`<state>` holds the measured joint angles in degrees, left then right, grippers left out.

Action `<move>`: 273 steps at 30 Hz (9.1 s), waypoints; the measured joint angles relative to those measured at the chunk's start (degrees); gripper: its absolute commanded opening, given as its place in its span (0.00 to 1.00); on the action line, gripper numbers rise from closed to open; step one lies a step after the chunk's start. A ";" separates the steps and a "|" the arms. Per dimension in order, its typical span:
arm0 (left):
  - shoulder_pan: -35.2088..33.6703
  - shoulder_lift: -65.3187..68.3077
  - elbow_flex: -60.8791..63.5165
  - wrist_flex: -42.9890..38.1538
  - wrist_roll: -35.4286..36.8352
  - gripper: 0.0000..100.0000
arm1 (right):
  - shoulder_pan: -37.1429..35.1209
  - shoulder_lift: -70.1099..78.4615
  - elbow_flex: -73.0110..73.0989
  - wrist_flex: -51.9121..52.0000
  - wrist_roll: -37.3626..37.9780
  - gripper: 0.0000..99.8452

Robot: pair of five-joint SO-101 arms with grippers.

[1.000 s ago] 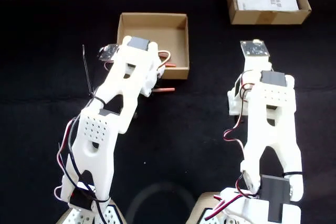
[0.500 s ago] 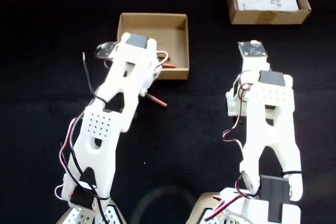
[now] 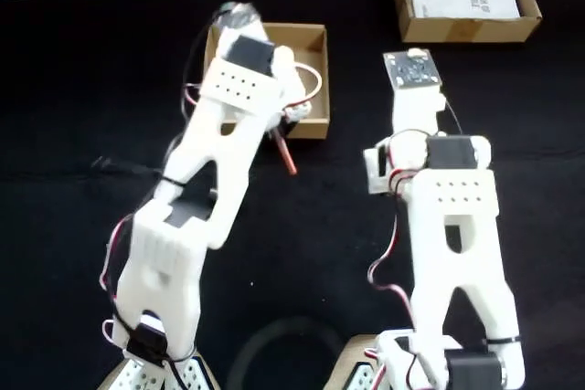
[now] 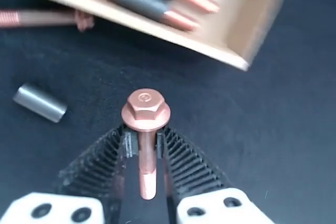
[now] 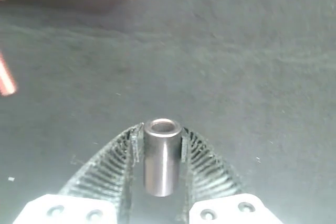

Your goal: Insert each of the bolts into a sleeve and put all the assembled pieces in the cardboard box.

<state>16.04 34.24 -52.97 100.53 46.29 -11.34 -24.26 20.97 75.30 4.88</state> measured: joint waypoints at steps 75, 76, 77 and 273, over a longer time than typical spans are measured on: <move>20.31 -67.16 78.77 -61.36 -26.20 0.01 | -13.98 -65.93 55.47 -32.70 -4.75 0.01; 20.31 -67.16 78.77 -62.68 -26.20 0.01 | -14.15 -65.93 55.91 -32.70 -4.75 0.01; 20.22 -67.16 78.77 -63.65 -26.20 0.01 | -14.15 -65.93 56.35 -32.70 -4.75 0.01; -32.62 -137.85 149.27 -48.26 -39.38 0.01 | -30.59 71.30 -86.42 25.23 4.40 0.16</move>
<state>-16.57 -103.60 96.31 52.26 6.90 -41.93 47.03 -65.45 100.53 9.27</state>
